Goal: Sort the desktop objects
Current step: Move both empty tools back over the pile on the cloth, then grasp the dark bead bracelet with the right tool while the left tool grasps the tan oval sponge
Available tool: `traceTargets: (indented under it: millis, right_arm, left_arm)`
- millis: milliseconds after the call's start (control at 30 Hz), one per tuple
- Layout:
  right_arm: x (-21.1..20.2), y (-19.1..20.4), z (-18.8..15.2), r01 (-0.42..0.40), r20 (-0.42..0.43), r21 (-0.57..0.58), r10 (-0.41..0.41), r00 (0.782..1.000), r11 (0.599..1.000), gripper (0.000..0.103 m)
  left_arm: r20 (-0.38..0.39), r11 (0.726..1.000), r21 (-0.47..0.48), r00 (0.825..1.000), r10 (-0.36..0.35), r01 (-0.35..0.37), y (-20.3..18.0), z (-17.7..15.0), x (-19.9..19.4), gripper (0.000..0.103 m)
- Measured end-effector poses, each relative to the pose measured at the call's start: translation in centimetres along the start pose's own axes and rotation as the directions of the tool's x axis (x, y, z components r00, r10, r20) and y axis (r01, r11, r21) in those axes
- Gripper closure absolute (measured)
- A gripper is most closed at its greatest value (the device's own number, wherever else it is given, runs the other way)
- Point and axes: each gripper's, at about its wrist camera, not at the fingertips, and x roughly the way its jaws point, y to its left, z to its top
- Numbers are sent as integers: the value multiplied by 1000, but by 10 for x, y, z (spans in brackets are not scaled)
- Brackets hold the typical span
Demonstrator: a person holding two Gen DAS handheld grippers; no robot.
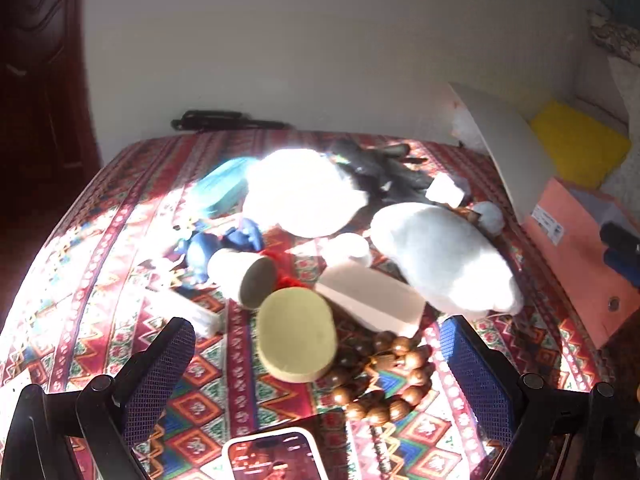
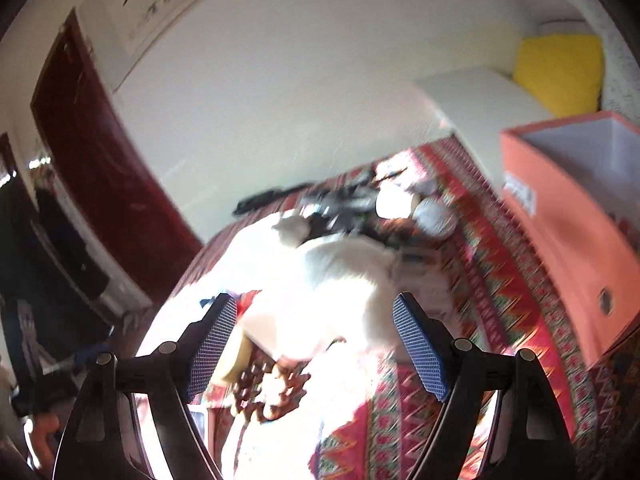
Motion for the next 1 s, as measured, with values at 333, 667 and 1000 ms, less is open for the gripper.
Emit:
traceTargets:
  millis: [333, 667, 1000]
  right_arm:
    - [71, 34, -71, 48, -294, -88, -72, 953, 995, 27]
    - [111, 17, -62, 65, -372, -22, -69, 926, 998, 27]
    - [127, 21, -63, 69, -405, -52, -84, 910, 996, 27]
  left_arm:
    - [-144, 991, -54, 982, -125, 119, 36, -3, 59, 2]
    - [-255, 972, -153, 943, -215, 180, 43, -14, 110, 2]
    - [-310, 973, -148, 926, -214, 176, 25, -17, 137, 2]
